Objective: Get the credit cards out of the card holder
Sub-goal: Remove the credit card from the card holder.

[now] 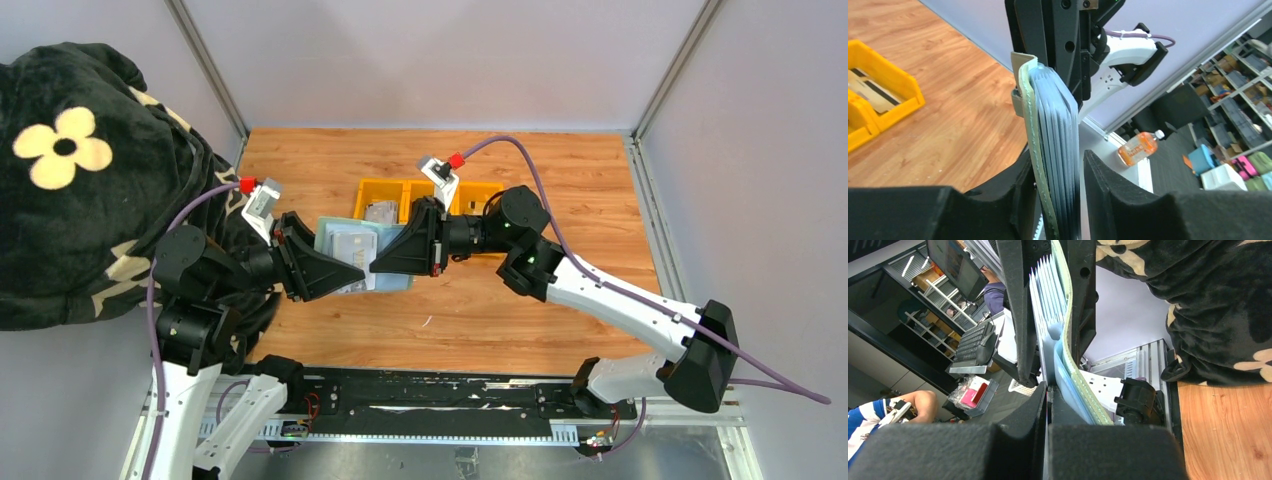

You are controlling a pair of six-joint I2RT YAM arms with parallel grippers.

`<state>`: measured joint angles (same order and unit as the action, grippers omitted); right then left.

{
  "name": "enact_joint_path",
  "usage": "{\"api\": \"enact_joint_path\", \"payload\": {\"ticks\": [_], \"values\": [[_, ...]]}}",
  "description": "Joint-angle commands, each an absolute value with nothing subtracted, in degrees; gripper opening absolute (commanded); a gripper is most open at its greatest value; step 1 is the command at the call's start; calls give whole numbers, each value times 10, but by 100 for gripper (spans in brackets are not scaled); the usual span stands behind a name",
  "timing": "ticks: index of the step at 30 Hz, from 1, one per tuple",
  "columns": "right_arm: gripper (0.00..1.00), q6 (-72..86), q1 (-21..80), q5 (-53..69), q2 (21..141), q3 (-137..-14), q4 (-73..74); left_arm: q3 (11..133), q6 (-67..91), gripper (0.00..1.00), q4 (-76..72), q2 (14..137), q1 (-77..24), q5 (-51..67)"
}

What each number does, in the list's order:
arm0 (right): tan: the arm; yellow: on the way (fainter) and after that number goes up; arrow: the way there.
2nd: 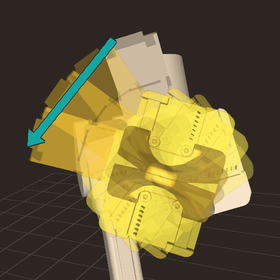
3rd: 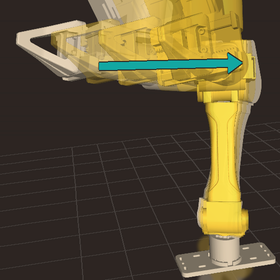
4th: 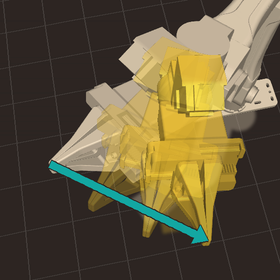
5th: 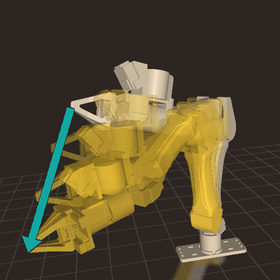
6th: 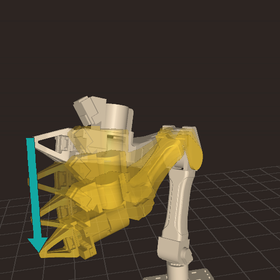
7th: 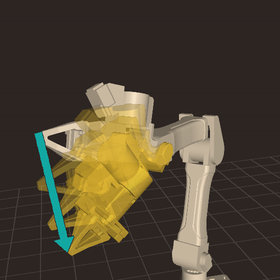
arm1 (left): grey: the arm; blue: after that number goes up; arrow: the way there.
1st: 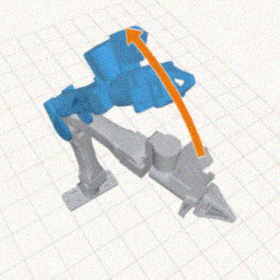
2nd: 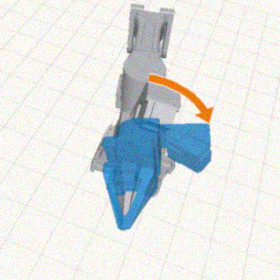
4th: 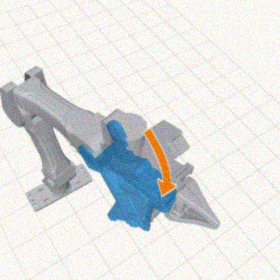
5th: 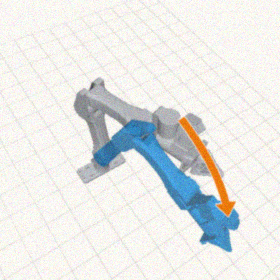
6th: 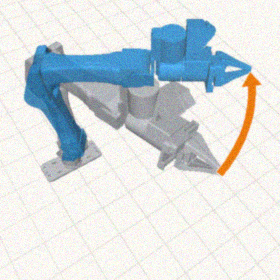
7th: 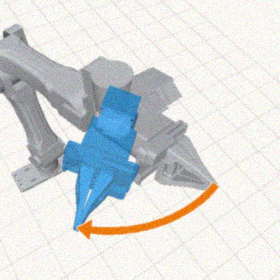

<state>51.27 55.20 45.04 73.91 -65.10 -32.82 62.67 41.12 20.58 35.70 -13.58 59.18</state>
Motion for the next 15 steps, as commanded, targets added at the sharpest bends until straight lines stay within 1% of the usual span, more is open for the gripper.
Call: {"api": "enact_joint_path", "payload": {"ticks": [1, 4, 6, 12, 15], "values": [[0, 521, 555, 438, 733, -631, -370, 616, 478, 41, 137, 355, -140, 661], [0, 521, 552, 436, 724, -617, -376, 616, 492, 42, 126, 353, -140, 669], [0, 521, 550, 435, 718, -610, -377, 617, 495, 40, 121, 353, -140, 672], [0, 512, 540, 433, 698, -596, -365, 624, 498, 26, 120, 353, -140, 672], [0, 504, 540, 432, 689, -590, -357, 628, 500, 22, 119, 354, -140, 671]]}}
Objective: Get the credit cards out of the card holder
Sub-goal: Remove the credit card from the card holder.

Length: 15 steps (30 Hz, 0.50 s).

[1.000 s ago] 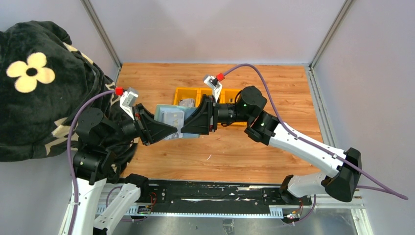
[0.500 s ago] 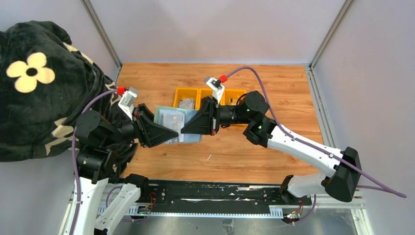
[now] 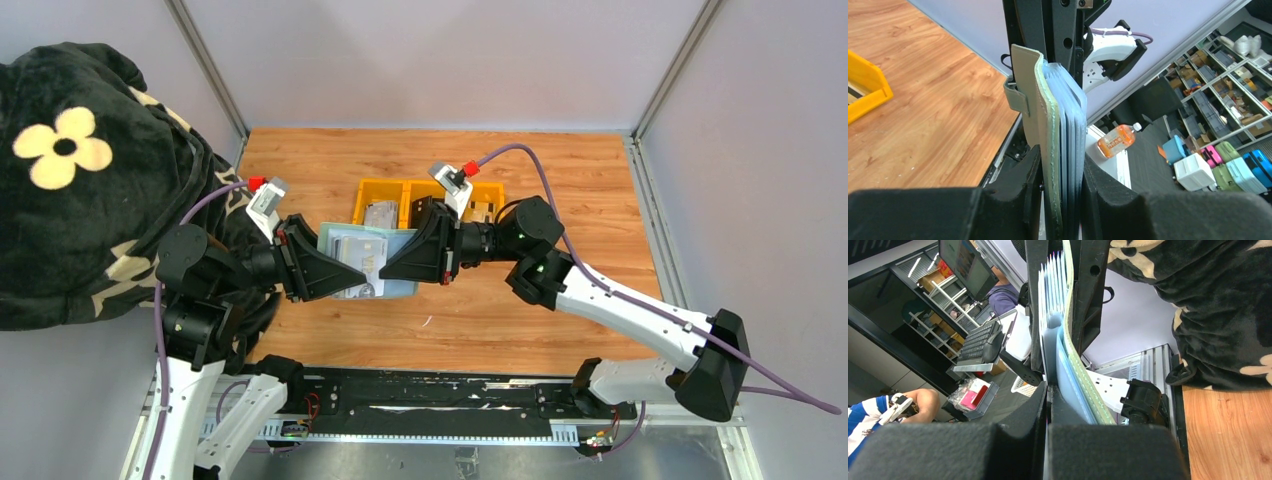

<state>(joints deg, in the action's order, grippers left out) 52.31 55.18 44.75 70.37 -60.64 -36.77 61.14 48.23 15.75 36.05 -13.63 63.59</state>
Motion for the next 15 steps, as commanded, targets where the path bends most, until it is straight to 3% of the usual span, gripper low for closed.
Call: {"api": "enact_joint_path", "payload": {"ticks": [1, 9, 12, 15], "values": [[0, 501, 540, 430, 686, -588, -353, 629, 501, 22, 117, 355, -140, 671], [0, 485, 540, 422, 677, -587, -331, 634, 501, 21, 116, 356, -140, 669], [0, 485, 540, 427, 683, -597, -326, 634, 495, 16, 121, 355, -140, 663], [30, 493, 540, 421, 683, -598, -333, 643, 458, 6, 160, 353, -140, 648]]}}
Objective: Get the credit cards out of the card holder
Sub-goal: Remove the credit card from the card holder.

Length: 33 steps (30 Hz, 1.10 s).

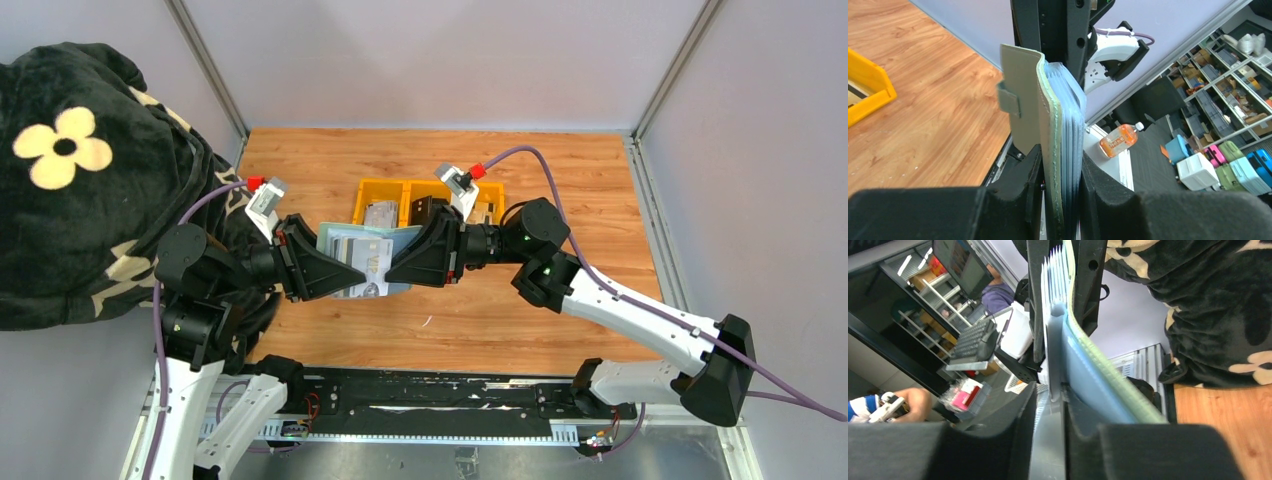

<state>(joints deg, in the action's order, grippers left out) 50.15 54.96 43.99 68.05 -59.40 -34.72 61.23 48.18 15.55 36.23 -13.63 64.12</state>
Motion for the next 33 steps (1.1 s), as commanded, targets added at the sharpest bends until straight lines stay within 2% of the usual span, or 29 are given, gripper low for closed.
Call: {"api": "enact_joint_path", "payload": {"ticks": [1, 3, 5, 13, 18, 19, 29, 33], "values": [[34, 496, 541, 417, 684, -598, -340, 644, 451, 4, 169, 353, -140, 644], [40, 504, 544, 413, 690, -603, -351, 644, 449, 3, 172, 354, -140, 643], [41, 513, 545, 411, 700, -610, -363, 643, 448, 2, 172, 354, -140, 640], [22, 571, 545, 420, 739, -616, -445, 641, 427, 2, 193, 352, -140, 631], [1, 574, 538, 433, 735, -608, -446, 644, 411, 3, 204, 356, -140, 631], [0, 570, 534, 433, 727, -600, -439, 648, 406, 3, 208, 357, -140, 631], [0, 552, 467, 440, 640, -529, -387, 676, 393, 3, 218, 373, -138, 632], [0, 528, 389, 448, 594, -532, -307, 708, 323, 2, 291, 380, -139, 631]]}}
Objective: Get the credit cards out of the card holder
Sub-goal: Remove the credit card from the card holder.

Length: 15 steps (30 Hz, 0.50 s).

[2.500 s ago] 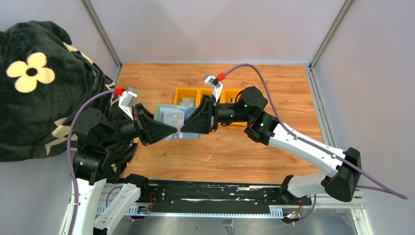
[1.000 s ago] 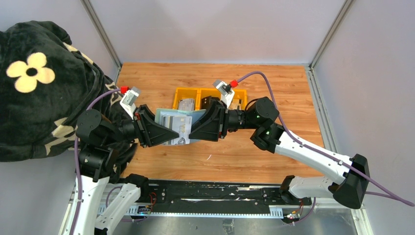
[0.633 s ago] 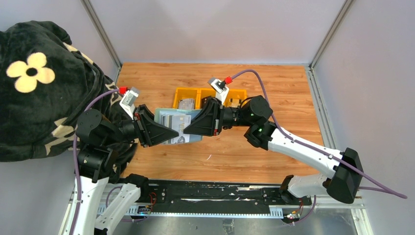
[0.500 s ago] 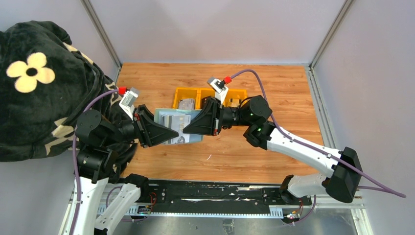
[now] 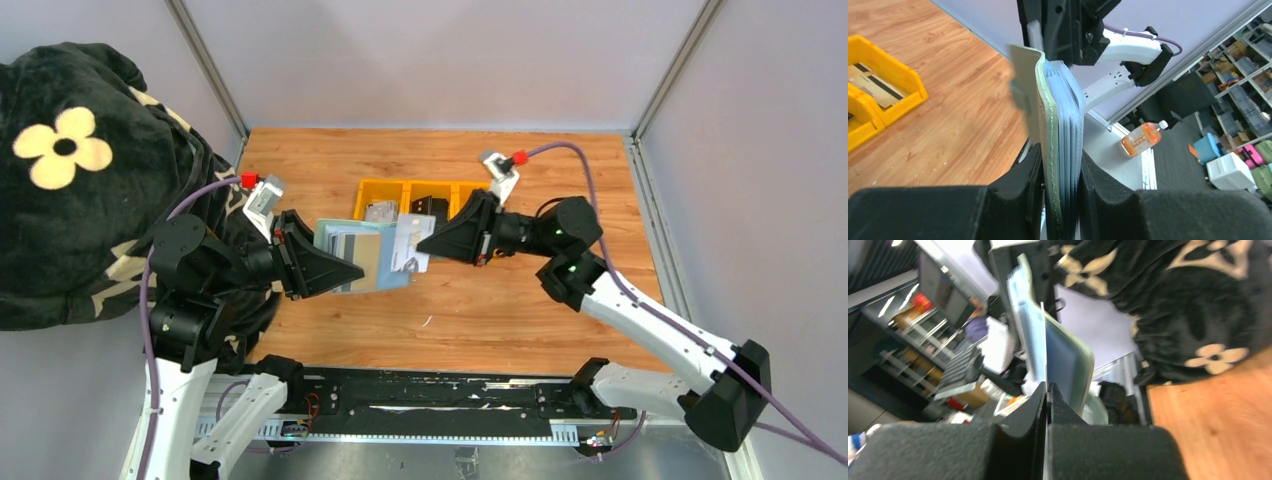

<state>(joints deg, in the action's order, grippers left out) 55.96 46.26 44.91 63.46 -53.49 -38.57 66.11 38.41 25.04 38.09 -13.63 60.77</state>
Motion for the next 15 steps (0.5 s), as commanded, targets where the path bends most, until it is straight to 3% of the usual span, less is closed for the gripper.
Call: {"api": "enact_joint_path", "payload": {"ticks": [1, 6, 15], "values": [[0, 516, 364, 445, 585, -545, -269, 714, 304, 1, 313, 381, -139, 629], [0, 493, 267, 444, 616, -594, -178, 744, 225, 1, 395, 373, -139, 605], [0, 424, 297, 354, 849, -678, -103, 770, 199, 1, 435, 361, -139, 606]]}}
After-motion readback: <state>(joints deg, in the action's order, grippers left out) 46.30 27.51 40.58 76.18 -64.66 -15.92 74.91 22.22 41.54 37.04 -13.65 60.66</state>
